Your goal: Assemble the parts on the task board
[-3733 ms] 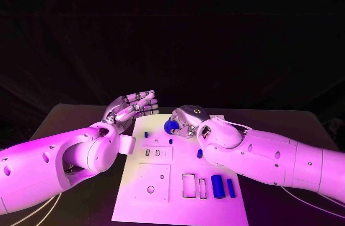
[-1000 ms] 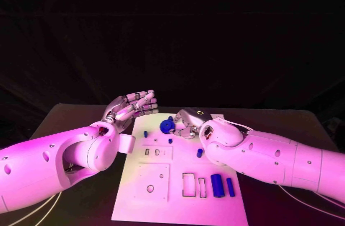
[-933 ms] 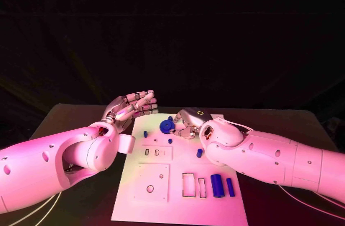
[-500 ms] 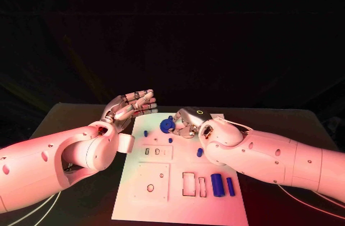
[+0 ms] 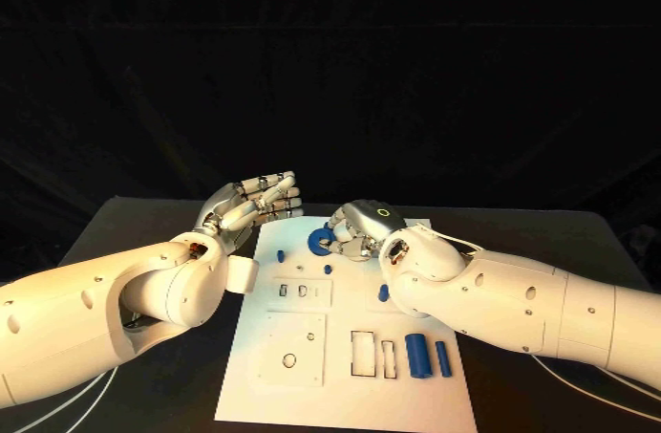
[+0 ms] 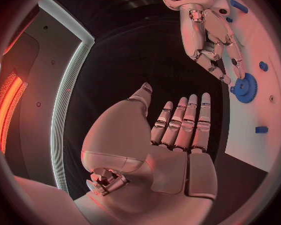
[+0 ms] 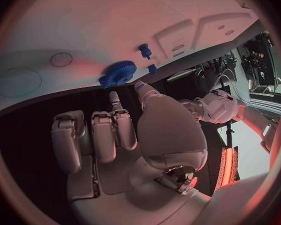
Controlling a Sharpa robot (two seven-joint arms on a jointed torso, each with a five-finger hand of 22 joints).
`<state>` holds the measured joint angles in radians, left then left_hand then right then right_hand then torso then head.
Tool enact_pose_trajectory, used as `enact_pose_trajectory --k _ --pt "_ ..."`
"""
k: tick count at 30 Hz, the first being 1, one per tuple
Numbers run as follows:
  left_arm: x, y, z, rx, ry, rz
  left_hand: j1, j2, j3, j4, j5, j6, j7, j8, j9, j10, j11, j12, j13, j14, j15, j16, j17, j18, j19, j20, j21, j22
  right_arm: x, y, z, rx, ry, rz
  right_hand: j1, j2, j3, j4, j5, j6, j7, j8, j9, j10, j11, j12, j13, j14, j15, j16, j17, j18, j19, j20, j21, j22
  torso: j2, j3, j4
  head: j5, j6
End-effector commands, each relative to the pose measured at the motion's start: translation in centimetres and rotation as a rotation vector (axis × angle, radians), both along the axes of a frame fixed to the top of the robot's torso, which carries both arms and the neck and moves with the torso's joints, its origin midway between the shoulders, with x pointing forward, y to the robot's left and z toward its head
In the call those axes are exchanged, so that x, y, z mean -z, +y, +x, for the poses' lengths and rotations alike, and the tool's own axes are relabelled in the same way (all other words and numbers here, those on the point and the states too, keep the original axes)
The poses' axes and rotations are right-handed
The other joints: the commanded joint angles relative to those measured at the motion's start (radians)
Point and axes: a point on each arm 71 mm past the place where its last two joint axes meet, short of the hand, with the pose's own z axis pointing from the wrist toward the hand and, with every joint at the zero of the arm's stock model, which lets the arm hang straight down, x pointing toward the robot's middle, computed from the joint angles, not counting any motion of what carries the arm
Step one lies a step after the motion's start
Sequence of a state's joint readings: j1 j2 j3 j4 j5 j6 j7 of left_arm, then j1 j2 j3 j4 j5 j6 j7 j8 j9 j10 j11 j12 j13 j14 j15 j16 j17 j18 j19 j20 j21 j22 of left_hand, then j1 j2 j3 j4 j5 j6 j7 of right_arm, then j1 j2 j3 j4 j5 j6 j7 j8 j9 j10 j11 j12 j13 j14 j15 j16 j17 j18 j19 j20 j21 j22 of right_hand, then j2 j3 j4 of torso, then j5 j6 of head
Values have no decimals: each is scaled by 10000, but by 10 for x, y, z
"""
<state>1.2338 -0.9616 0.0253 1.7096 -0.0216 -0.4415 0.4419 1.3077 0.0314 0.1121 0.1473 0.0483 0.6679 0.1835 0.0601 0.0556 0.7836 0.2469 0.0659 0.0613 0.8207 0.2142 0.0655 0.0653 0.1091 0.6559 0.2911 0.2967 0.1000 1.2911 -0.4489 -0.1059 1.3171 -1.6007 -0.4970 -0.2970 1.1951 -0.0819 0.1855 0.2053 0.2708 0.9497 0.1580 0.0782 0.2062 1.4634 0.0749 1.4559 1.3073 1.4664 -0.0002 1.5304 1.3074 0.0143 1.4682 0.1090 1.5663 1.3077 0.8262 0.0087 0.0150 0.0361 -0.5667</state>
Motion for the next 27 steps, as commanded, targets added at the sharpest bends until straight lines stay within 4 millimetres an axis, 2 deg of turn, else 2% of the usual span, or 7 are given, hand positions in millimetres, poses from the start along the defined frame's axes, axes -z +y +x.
enact_pose_trajectory --k 1,8,13,15,27 --pt "-1 -2 0 171 -87 -79 9 46 -6 -46 28 -63 1086 -59 -13 -42 7 -65 -13 -95 3 -34 -7 -57 -88 4 -39 -10 1 3 0 -119 72 -103 28 -38 12 -49 -27 -31 13 -68 -9 82 5 -50 1512 885 20 55 1925 -143 1026 20 45 2631 1 4 -9 14 -10" --pt "-1 -3 0 196 -66 -81 3 50 -11 -49 27 -59 1088 -61 -12 -52 9 -62 -11 -105 6 -33 -6 -63 -95 3 -42 -15 6 11 5 -173 496 -281 -34 -61 -14 -23 -213 -183 35 -157 -54 46 29 -86 1482 882 37 51 1917 -143 1026 29 45 2631 -4 6 -4 -15 -59" --pt "-1 -3 0 199 -55 -78 3 51 -11 -50 27 -67 1088 -61 -12 -58 9 -63 -12 -105 6 -33 -6 -63 -96 3 -42 -15 8 14 6 -174 576 -262 -33 -58 -12 -23 -222 -185 36 -157 -55 47 30 -85 1483 882 38 51 1917 -143 1026 30 45 2631 11 14 -2 5 -41" --pt "-1 -3 0 194 -51 -76 2 51 -12 -50 27 -71 1088 -62 -12 -59 9 -62 -12 -106 6 -33 -6 -63 -96 3 -42 -16 9 14 7 -168 597 -271 -32 -57 -12 -23 -223 -184 36 -157 -55 47 30 -85 1483 882 38 51 1917 -143 1026 30 45 2631 -2 11 -19 -3 -46" --pt "-1 -3 0 199 -47 -76 1 51 -13 -52 27 -70 1089 -62 -12 -66 10 -62 -12 -107 7 -33 -6 -64 -97 3 -43 -16 13 13 10 -91 926 -658 -28 -30 1 -22 -248 -165 34 -143 -52 53 30 -76 1492 881 39 49 1913 -143 1026 32 45 2631 -1 12 -20 -2 -57"
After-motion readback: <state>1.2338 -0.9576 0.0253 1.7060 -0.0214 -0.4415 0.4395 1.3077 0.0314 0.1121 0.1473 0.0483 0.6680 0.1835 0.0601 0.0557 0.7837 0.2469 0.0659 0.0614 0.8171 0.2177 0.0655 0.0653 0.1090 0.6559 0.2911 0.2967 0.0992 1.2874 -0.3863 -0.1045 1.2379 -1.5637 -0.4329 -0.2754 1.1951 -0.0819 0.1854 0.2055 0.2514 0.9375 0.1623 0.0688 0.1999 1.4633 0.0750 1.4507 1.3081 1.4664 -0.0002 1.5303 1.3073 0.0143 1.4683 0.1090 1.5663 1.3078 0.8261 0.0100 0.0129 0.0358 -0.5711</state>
